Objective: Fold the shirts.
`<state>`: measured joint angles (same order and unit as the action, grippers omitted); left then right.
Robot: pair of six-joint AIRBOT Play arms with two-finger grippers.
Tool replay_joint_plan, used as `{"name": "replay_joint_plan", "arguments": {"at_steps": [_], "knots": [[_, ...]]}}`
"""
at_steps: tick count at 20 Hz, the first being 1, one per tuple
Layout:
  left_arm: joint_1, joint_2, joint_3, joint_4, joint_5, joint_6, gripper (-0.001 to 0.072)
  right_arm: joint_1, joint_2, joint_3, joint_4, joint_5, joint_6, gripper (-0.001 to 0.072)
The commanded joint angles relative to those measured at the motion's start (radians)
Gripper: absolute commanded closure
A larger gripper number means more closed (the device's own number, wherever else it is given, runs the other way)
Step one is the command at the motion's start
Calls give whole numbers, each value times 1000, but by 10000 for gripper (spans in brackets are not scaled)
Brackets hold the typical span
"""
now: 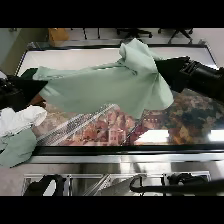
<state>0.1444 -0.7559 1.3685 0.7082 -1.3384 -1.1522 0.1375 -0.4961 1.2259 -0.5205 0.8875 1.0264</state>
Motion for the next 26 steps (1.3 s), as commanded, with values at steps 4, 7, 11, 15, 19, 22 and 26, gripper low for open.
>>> {"name": "replay_joint_plan", "arguments": {"at_steps": [4, 7, 11, 15, 19, 22, 26], "knots": [[1, -76, -241, 0, 60, 72, 697, 20, -301, -64, 9, 49, -67, 689], [1, -267, -389, 5, 186, 151, 696, 35, -579, -74, 28, 6, -98, 684], [4, -547, -409, 8, 301, 191, 688, 48, -863, -74, 348, 50, -325, 598], [31, -723, -225, 87, 116, 132, 218, -15, -881, -64, 370, 195, -401, 345], [133, -720, -112, 184, -72, 33, 218, -251, -729, -57, 142, 364, -265, 343], [187, -634, -238, 222, -58, 26, 218, -407, -643, -69, -88, 355, -163, 284], [150, -568, -510, 202, 172, 61, 216, -441, -645, -163, -127, 359, -162, 200]]}}
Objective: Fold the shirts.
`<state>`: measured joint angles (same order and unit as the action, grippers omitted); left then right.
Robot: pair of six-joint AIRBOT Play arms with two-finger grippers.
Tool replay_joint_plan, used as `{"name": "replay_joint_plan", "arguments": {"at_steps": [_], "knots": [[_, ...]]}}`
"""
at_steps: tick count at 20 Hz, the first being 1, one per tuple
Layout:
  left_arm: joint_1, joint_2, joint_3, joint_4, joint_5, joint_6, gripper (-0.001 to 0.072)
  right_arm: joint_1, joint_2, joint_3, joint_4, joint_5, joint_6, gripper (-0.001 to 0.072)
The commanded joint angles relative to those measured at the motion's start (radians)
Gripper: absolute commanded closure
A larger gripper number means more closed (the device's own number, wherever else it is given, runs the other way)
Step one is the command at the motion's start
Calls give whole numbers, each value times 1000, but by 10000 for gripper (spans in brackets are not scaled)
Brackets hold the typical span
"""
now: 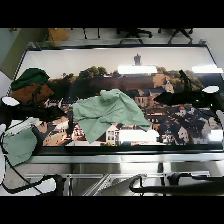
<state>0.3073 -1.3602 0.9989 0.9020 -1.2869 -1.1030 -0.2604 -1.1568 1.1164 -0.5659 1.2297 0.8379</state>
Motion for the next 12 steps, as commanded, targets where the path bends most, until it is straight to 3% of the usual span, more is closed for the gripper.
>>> {"name": "replay_joint_plan", "arguments": {"at_steps": [1, 5, 11, 12], "knots": [[-44, 27, -180, -13, 156, 45, 216, -32, 10, -82, -82, 16, 26, 200], [-148, -56, -212, -171, 253, 168, 216, -11, -17, -170, -113, -6, 28, 206], [-209, -232, -2, -169, 174, 156, 233, 29, -95, -193, -134, -9, 23, 210], [-209, -248, 27, -169, 145, 156, 397, 51, -107, -193, -159, -21, 23, 210]]}}
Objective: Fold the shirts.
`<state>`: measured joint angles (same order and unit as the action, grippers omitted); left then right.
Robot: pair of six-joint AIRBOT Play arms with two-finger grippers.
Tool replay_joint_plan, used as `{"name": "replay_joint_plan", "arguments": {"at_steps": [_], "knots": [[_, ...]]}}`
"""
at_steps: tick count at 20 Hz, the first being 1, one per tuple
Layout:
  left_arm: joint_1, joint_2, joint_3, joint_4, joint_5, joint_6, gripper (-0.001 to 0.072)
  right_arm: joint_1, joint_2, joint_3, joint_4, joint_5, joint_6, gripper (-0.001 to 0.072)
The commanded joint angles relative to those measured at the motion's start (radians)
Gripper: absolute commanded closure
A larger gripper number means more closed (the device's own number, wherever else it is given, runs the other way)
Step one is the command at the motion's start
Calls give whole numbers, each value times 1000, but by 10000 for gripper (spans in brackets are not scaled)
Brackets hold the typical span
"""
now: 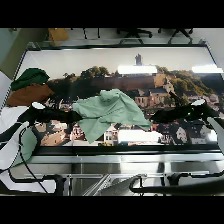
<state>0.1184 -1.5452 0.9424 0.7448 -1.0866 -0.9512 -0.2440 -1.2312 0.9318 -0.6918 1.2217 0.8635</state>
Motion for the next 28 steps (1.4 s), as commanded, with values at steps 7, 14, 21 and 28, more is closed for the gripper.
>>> {"name": "replay_joint_plan", "arguments": {"at_steps": [7, 14, 21, 28], "knots": [[-1, -63, 146, -11, -145, 5, 694, 117, -56, 1, -73, -26, -21, 607], [91, 238, 149, -68, -241, -49, 696, 111, 201, 246, 39, 93, 2, 692], [287, 656, 232, -314, -383, -84, 697, -31, 573, 565, 56, 11, 28, 691], [116, 749, -135, -241, -259, -86, 690, -58, 608, 397, -4, 122, 96, 691]]}}
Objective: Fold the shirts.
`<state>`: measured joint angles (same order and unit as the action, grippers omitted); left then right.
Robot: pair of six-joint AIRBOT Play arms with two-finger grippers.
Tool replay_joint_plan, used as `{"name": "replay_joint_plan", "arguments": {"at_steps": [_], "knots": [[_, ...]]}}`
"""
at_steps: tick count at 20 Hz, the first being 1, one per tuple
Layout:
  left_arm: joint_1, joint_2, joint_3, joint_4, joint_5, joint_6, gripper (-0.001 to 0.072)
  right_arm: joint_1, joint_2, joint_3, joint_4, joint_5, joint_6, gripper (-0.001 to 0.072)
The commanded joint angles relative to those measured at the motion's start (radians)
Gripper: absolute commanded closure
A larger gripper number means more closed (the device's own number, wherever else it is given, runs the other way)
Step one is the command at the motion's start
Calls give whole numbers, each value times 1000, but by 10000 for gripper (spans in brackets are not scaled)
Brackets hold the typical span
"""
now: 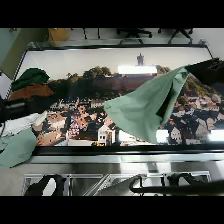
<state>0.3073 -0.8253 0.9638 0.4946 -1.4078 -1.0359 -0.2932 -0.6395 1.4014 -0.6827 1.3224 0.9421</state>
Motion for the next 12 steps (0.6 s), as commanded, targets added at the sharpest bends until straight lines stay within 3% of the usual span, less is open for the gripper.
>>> {"name": "replay_joint_plan", "arguments": {"at_steps": [1, 2, 3, 6, 9, 12], "knots": [[-133, 27, -238, 10, 124, -1, 686, -8, 17, -111, -13, 22, 17, 691], [-198, 18, -308, 8, 193, -1, 436, -8, 17, -144, -14, 21, 16, 691], [-278, -4, -368, -1, 269, -1, 119, -8, 16, -174, -15, 18, 16, 691], [-583, -133, -467, -78, 542, -1, 110, -8, 10, -200, -41, 11, 17, 691], [-830, -320, -426, -135, 787, -5, 110, -9, 10, -200, -61, 12, 17, 691], [-951, -524, -282, -168, 823, -6, 116, -9, 10, -200, -67, 13, 16, 691]]}}
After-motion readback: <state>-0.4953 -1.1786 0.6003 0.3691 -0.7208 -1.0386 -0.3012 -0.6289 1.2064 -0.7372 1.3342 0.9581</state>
